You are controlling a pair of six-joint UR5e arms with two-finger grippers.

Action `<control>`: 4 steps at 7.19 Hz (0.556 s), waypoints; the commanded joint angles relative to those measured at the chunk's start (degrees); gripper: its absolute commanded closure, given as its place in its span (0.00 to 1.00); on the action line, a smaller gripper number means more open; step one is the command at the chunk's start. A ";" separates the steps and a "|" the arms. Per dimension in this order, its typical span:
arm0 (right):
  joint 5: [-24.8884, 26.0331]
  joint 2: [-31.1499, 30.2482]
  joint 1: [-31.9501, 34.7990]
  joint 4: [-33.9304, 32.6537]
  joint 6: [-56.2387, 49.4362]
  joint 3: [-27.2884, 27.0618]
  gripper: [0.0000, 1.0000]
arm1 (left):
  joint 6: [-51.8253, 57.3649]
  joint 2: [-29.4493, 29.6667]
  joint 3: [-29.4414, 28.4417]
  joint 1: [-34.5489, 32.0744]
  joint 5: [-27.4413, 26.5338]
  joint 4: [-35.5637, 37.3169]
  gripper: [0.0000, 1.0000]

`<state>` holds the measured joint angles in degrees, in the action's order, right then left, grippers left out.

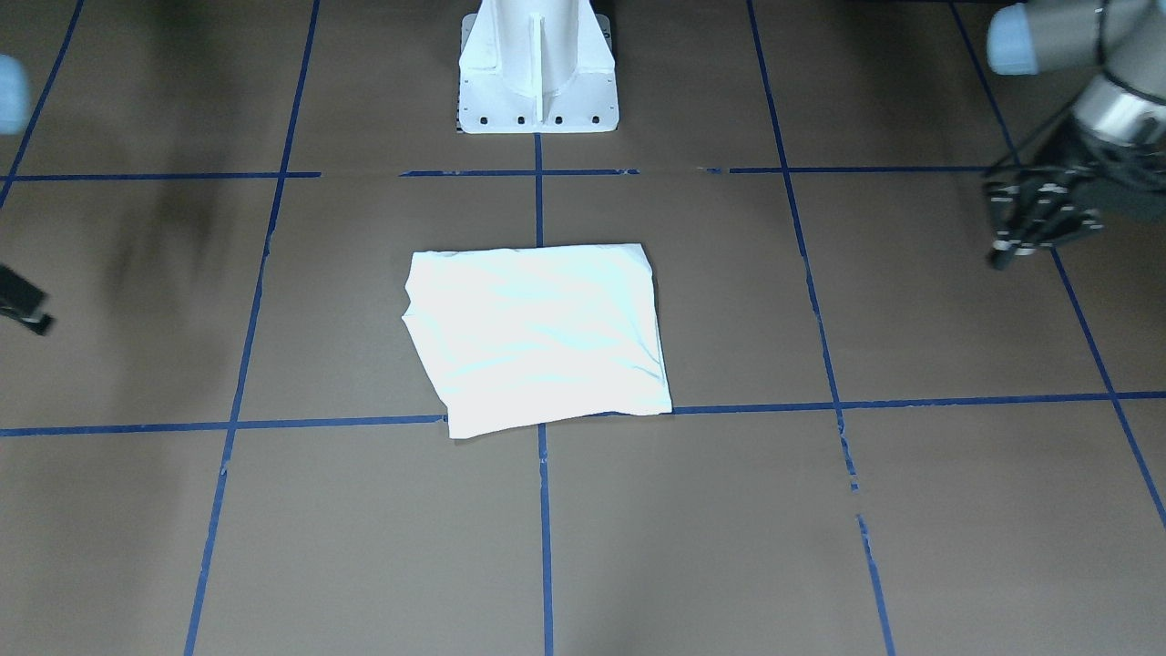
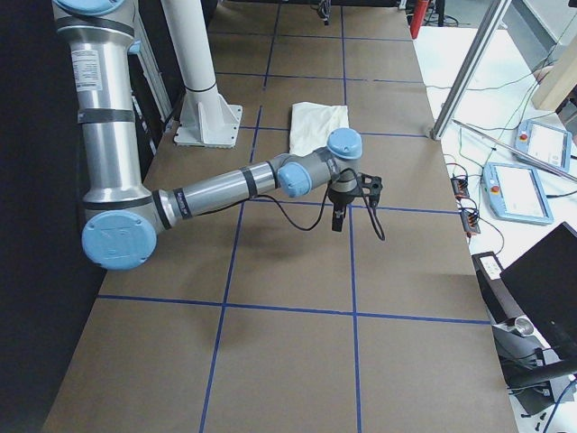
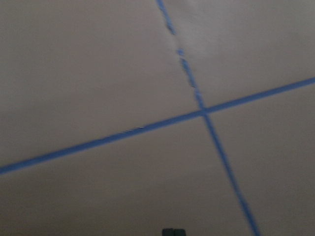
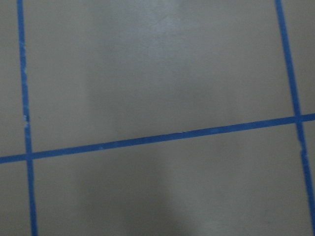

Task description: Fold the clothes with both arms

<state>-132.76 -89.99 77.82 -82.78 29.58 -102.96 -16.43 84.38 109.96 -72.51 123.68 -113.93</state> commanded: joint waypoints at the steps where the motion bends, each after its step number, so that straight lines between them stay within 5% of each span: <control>1: -3.12 -2.64 8.73 -5.53 -15.38 0.13 0.00 | 9.66 4.19 -0.10 -8.85 3.64 16.82 0.88; 2: -2.77 -2.64 8.66 -6.60 -16.04 0.30 0.00 | 9.66 4.91 0.51 -9.31 10.72 20.81 0.66; 4: -1.98 -2.47 8.40 -6.61 -16.13 0.82 0.00 | 10.10 3.60 1.99 -10.81 11.94 22.43 0.48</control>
<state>-135.12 -92.66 86.25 -89.03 13.90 -102.71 -6.77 88.39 110.65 -82.42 134.24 -93.09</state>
